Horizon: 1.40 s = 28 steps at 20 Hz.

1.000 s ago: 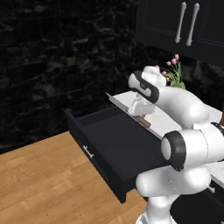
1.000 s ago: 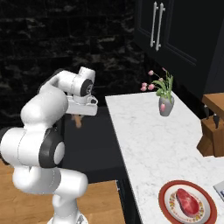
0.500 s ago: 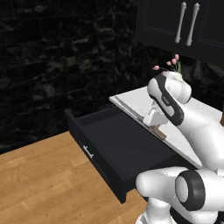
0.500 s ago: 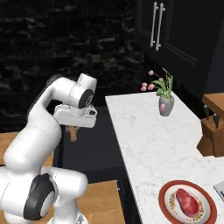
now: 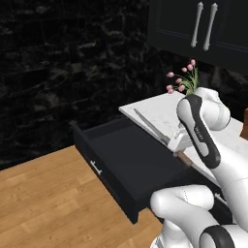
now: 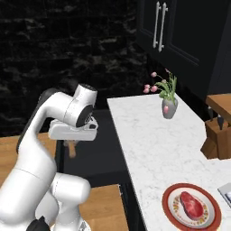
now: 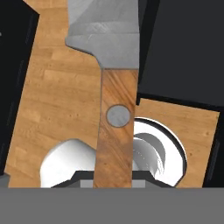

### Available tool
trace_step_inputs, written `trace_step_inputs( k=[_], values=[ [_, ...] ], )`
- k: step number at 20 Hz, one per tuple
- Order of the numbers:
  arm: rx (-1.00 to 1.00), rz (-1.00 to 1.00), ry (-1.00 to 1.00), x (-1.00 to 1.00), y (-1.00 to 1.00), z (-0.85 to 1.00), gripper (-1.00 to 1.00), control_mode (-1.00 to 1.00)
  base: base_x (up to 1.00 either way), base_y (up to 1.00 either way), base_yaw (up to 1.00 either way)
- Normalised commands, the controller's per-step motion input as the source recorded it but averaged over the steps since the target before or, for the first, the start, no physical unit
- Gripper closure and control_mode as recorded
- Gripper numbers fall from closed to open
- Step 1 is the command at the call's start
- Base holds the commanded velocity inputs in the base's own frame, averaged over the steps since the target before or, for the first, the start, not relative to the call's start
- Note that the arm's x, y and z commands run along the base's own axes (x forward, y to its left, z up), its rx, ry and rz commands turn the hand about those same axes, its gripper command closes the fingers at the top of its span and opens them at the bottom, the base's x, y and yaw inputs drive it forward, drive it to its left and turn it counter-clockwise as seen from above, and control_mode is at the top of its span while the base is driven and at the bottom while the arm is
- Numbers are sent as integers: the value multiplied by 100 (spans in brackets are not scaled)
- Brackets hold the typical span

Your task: Pick up the knife from the drawer and place it on the cutting board. Then place the meat from the plate to the cutting board.

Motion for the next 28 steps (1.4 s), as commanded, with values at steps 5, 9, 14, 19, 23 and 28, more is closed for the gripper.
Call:
trace_step_inputs(
  k=[5, 9, 14, 19, 23, 28],
  values=[
    [0, 0, 0, 0, 0, 0, 100, 100, -78, 0, -48],
    [0, 0, 0, 0, 0, 0, 100, 100, -51, 11, -61],
    [0, 0, 0, 0, 0, 0, 100, 100, -13, 31, -61],
    [0, 0, 0, 0, 0, 0, 100, 100, 0, 24, -56],
    [0, 0, 0, 0, 0, 0, 100, 100, 0, 23, -58],
    [0, 0, 0, 0, 0, 0, 100, 100, -7, 21, -61]
  ],
)
